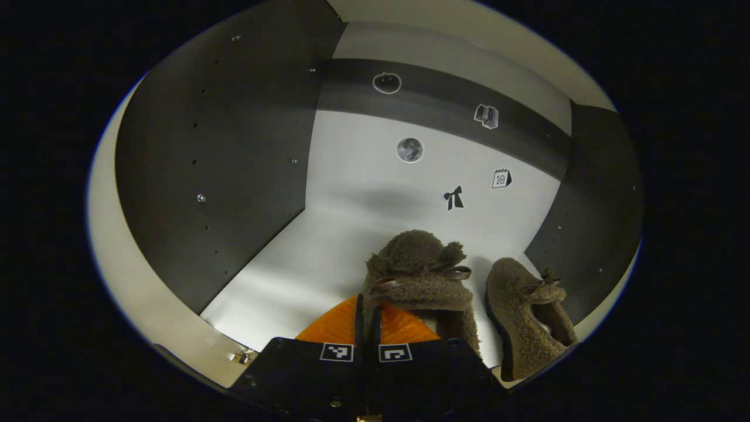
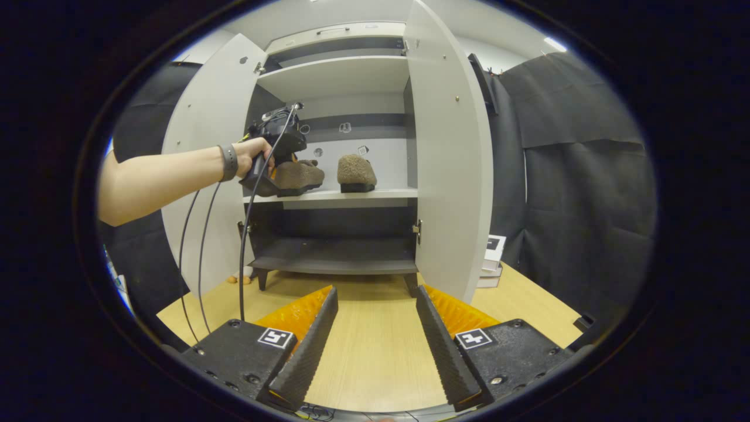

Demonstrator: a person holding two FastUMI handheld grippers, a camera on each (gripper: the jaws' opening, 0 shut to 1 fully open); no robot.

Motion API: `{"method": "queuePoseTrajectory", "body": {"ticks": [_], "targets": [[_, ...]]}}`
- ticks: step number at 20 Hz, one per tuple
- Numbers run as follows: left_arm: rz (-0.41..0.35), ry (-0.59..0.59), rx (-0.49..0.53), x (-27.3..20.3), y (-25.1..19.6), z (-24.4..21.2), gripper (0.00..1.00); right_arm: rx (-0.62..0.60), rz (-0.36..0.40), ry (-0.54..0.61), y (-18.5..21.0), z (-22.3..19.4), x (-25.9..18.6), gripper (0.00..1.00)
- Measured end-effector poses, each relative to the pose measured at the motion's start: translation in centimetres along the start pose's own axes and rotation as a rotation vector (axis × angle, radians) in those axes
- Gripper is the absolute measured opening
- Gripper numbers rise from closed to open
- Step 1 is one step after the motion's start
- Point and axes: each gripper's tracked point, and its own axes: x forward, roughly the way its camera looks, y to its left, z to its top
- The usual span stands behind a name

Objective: Grab one shoe with the right hand and put it into the shoe cabinet, grab the other shoe with the left hand and put it into the shoe cabinet; then close the right door with the right hand and the left door with the left hand.

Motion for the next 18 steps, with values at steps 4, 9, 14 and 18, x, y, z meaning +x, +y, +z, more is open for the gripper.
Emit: {"method": "queuePoseTrajectory", "body": {"ticks": [4, 9, 14, 18], "targets": [[0.001, 0.063, 0.006, 0.4, -0.2, -0.1, 0.02, 0.003, -0.005, 0.011, -0.2, -0.5, 0.1, 0.86], [-0.002, 0.098, -0.038, 0.6, 0.4, -0.5, 0.23, 0.015, -0.013, 0.012, -0.6, -0.6, 0.1, 0.86], [0.015, 0.100, -0.034, 0.2, 1.0, -0.5, 0.51, 0.010, -0.020, 0.013, -0.9, -0.8, -0.2, 0.87], [0.012, 0.082, -0.031, -1.2, 1.3, 0.2, 0.75, 0.012, -0.014, 0.022, -0.7, -1.1, -0.2, 0.87]]}}
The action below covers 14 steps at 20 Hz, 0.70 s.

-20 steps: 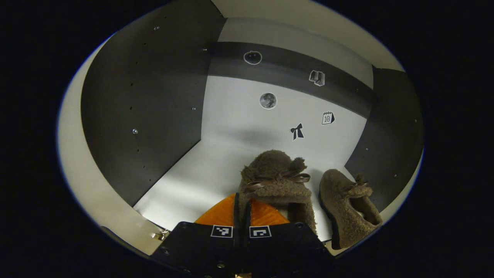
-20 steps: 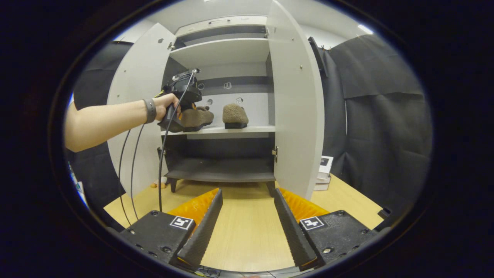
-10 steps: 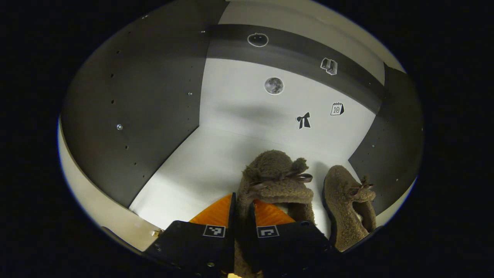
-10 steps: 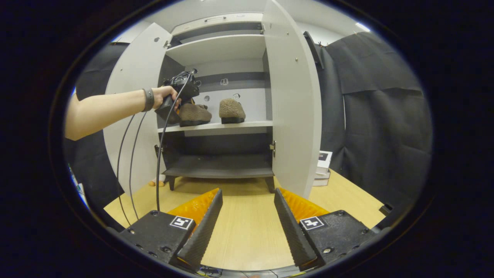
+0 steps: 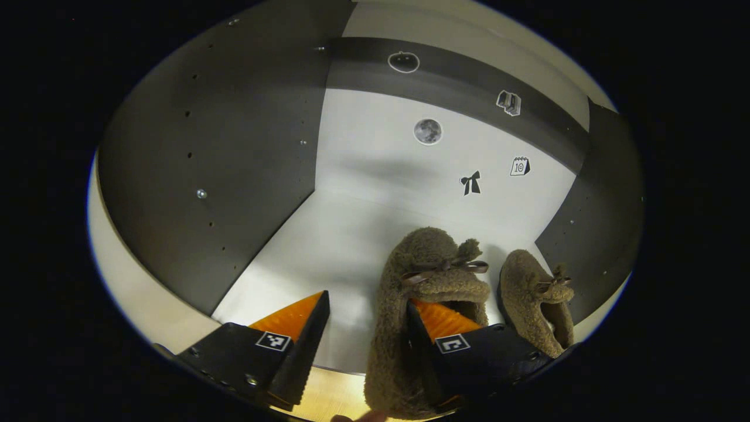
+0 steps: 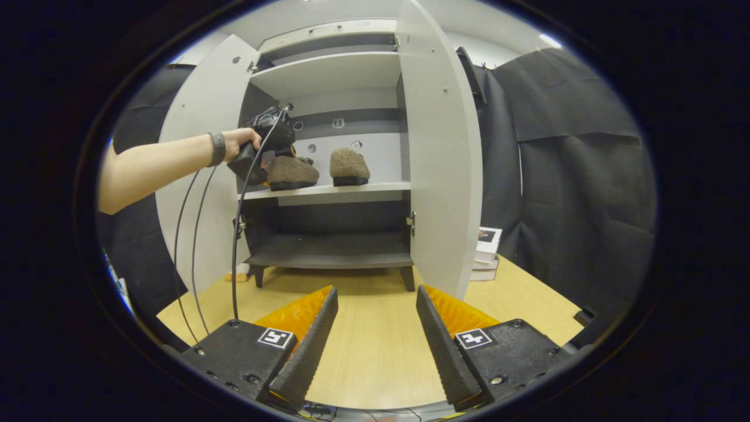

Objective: Grab one shoe with the right hand and put it into the shoe cabinet, grab the other shoe with the left hand and put it into the shoe cabinet; then close the right door with the right hand and the left door with the left hand.

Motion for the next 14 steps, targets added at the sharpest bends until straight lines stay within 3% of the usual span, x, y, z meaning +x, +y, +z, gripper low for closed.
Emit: {"method": "queuePoseTrajectory", "body": {"ticks": [4, 5, 8, 9, 14], "targets": [[-0.006, -0.080, 0.006, -3.1, -0.3, 1.3, 0.84, -0.008, 0.012, 0.004, 0.4, -0.2, -0.2, 0.86], [-0.007, -0.124, 0.021, -4.2, -0.3, 1.9, 0.91, -0.009, 0.013, 0.004, 0.5, -0.3, -0.2, 0.86], [-0.067, -0.310, 0.047, -9.3, -1.4, 3.7, 1.00, -0.006, 0.013, 0.011, 0.4, -0.6, -0.2, 0.86], [-0.098, -0.380, 0.057, -11.4, -2.0, 4.4, 0.94, -0.003, 0.013, 0.013, 0.4, -0.7, -0.2, 0.85], [-0.230, -0.564, 0.132, -19.5, -3.8, 3.3, 0.95, 0.001, 0.002, 0.010, -0.2, -0.6, -0.4, 0.86]]}}
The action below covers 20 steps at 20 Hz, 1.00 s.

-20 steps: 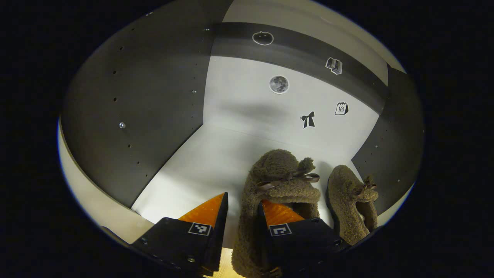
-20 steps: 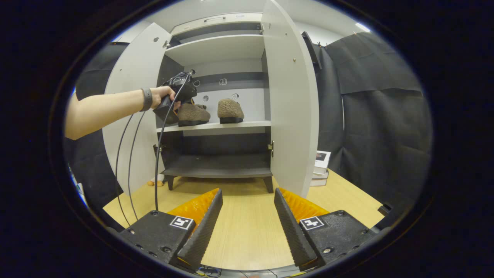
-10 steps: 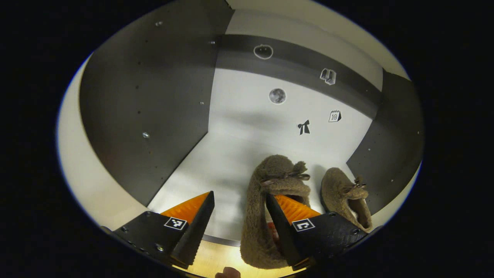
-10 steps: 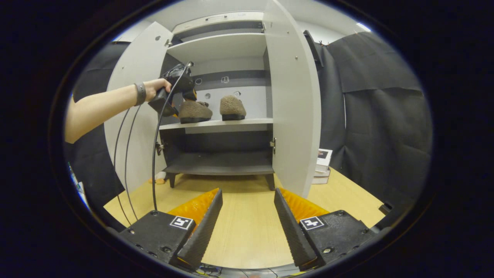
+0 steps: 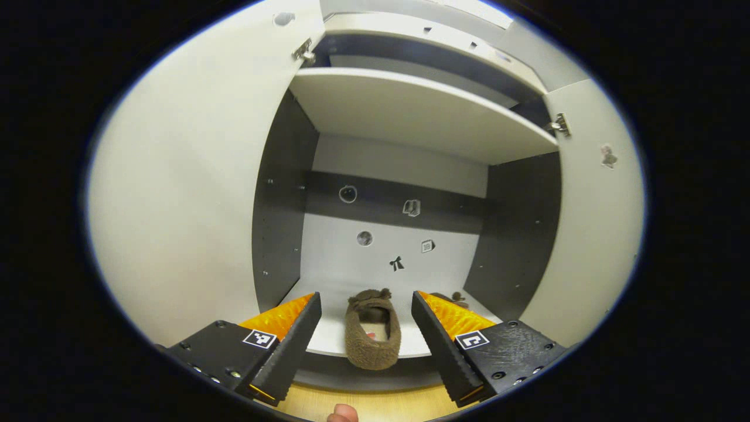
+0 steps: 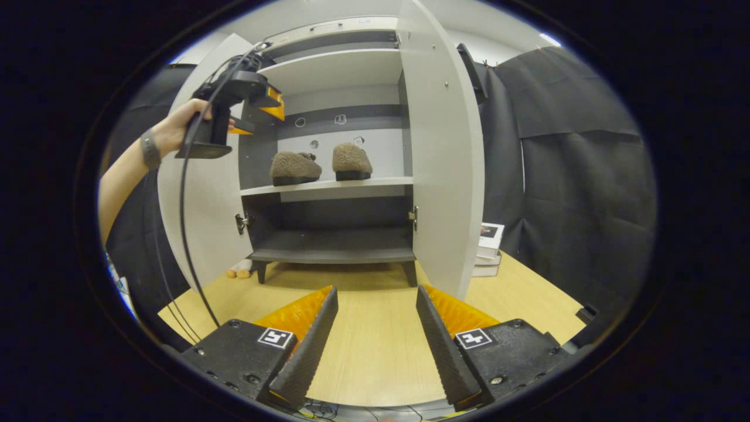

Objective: Grab one shoe with the right hand and put it into the shoe cabinet, grab the other shoe with the left hand and put it into the shoe cabinet; then close the right door with the right hand and the left door with the left hand.

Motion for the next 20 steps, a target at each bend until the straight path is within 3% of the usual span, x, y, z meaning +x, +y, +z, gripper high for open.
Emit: {"method": "queuePoseTrajectory", "body": {"ticks": [9, 15, 20], "targets": [[-0.058, -0.116, 0.036, -10.9, -1.3, -3.7, 0.94, 0.014, -0.016, -0.035, -1.0, 1.7, -1.1, 0.86], [-0.057, -0.111, 0.045, -15.7, -1.5, -8.9, 0.94, 0.012, -0.006, -0.097, -2.3, 5.3, -2.9, 0.86], [-0.007, -0.105, 0.046, -18.0, -0.5, -12.0, 0.95, 0.024, -0.026, -0.108, -3.4, 5.8, -3.2, 0.86]]}}
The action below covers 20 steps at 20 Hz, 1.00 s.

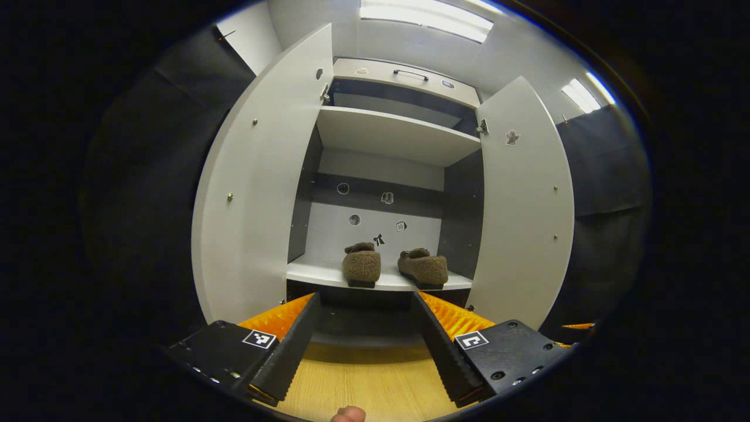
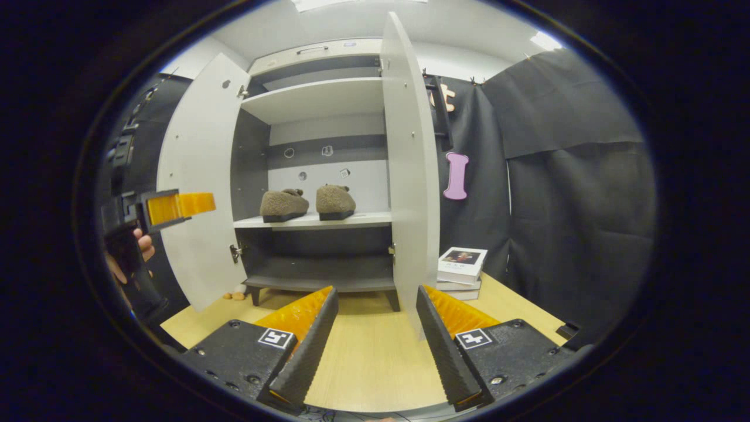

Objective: Grab one shoe with the right hand and put it into the shoe cabinet, grab the other shoe with the left hand and put it into the shoe cabinet; then close the right door with the right hand and the left door with the left hand.

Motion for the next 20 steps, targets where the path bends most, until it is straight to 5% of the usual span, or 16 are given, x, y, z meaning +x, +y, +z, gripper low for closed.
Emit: {"method": "queuePoseTrajectory", "body": {"ticks": [13, 20], "targets": [[0.050, 0.072, -0.016, -5.3, -0.2, -5.8, 0.95, 0.007, 0.040, 0.004, 1.2, 0.3, -1.1, 0.86], [0.065, 0.058, -0.018, -5.7, 0.1, -4.9, 0.95, 0.034, 0.105, -0.076, -1.4, 8.2, -0.9, 0.86]]}}
